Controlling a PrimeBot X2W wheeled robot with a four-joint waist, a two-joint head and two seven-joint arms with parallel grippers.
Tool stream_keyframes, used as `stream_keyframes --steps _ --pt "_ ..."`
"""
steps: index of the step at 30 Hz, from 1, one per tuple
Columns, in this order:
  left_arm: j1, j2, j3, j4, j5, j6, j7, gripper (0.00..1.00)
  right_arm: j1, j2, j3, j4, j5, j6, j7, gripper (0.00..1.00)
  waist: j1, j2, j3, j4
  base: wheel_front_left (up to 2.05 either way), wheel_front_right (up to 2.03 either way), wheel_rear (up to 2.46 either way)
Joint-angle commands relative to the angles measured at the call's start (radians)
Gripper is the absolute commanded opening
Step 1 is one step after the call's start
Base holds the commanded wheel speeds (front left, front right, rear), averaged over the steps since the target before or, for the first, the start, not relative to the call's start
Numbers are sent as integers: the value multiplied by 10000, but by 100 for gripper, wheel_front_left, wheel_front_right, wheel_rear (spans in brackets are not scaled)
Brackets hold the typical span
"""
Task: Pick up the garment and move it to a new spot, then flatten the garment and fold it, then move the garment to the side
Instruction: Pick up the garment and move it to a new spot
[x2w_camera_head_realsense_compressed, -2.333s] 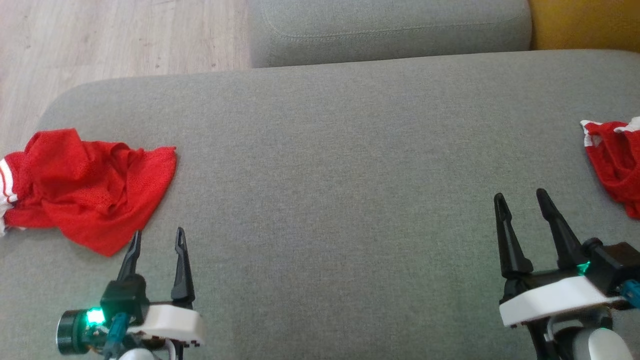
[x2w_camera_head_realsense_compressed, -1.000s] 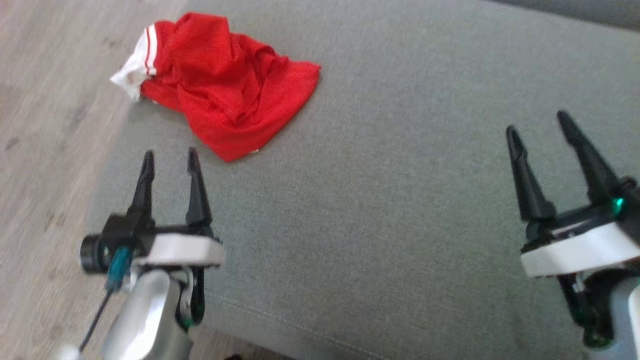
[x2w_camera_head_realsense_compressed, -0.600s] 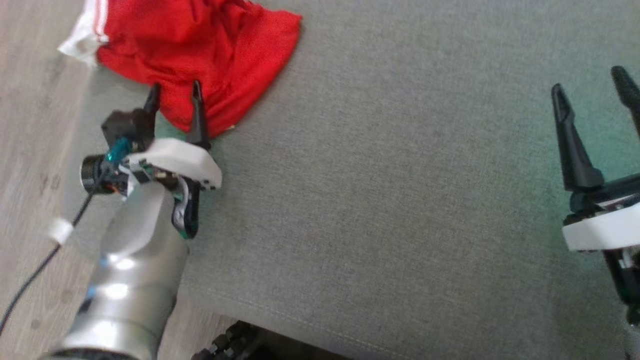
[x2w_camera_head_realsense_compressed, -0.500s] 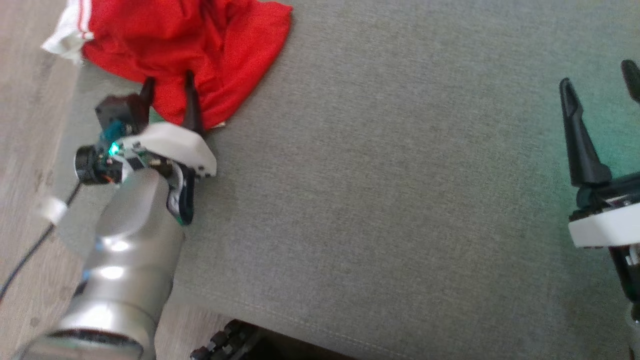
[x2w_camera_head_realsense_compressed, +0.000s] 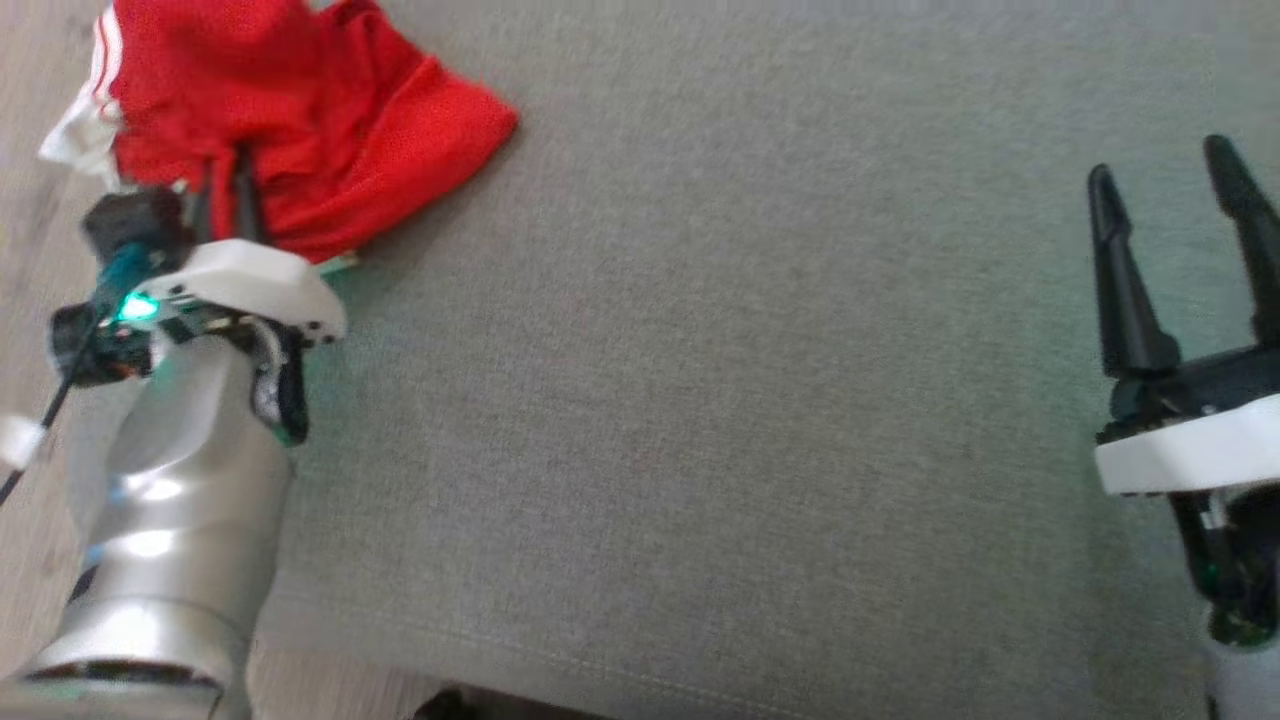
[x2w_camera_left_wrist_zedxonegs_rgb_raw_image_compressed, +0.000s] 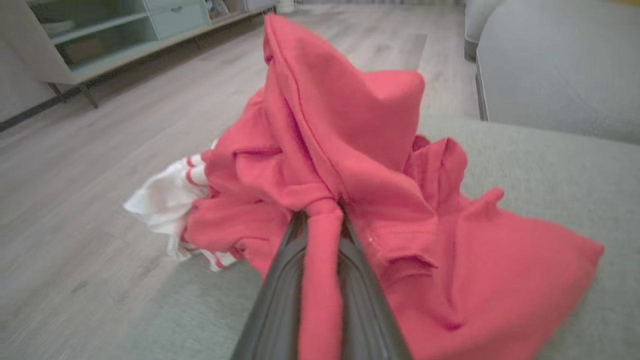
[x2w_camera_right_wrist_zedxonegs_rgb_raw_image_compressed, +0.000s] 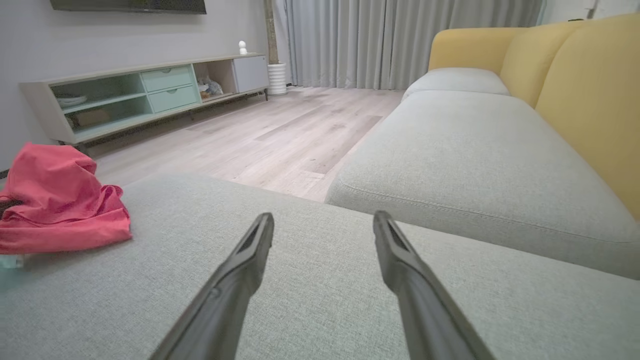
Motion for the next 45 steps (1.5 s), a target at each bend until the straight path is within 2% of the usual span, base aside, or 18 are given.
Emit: stream_keyframes --steps 1,9,12,19,25,30,33,34,37,38,39,41,45 --pt "192 692 405 -691 80 177 -125 0 -100 113 301 -213 -9 -7 -167 100 1 0 -727 -455 0 0 0" --pt "2476 1228 970 -4158 519 874 -135 0 67 562 874 610 76 -7 -835 100 1 0 -2283 -1464 0 0 0" --pt "3309 1233 864 -5295 623 1003 -98 0 232 740 955 933 111 -7 -1007 100 1 0 -2745 -1881 0 0 0" --pt "4782 795 62 -7694 754 1149 988 0 662 1125 1023 1451 237 -7 -1168 100 1 0 -3139 -3060 0 0 0" --pt "5043 92 -1123 -8090 881 771 1709 0 861 1328 1175 1827 462 -7 -1310 100 1 0 -2955 -4348 0 0 0" --pt "4640 -526 -2743 -7790 1235 51 2135 0 840 1431 1190 2025 636 -7 -1476 100 1 0 -2516 -5301 0 0 0" --pt "4461 -734 -3830 -7404 1395 -367 2358 0 798 1462 1124 2180 620 -7 -1524 100 1 0 -2278 -5662 0 0 0" --pt "4461 -734 -3830 -7404 1395 -367 2358 0 798 1462 1124 2180 620 -7 -1524 100 1 0 -2278 -5662 0 0 0" --pt "4397 -814 -4630 -6984 1401 -587 2461 0 693 1487 1133 2320 577 -7 -1573 100 1 0 -2078 -5939 0 0 0" --pt "4391 -826 -4828 -6845 1362 -627 2500 15 668 1495 1136 2372 574 -7 -1584 100 1 0 -2055 -5980 0 0 0" --pt "4370 -834 -4980 -6762 1316 -642 2460 100 652 1501 1135 2411 583 -7 -1602 100 1 0 -2039 -6000 0 0 0" --pt "4294 -843 -5208 -6691 1271 -591 2261 100 646 1512 1091 2464 589 -7 -1639 100 1 0 -2024 -5979 0 0 0" --pt "4102 -848 -5293 -6914 1290 -124 1580 100 676 1529 869 2499 509 -7 -1643 100 1 0 -2128 -5664 0 0 0"
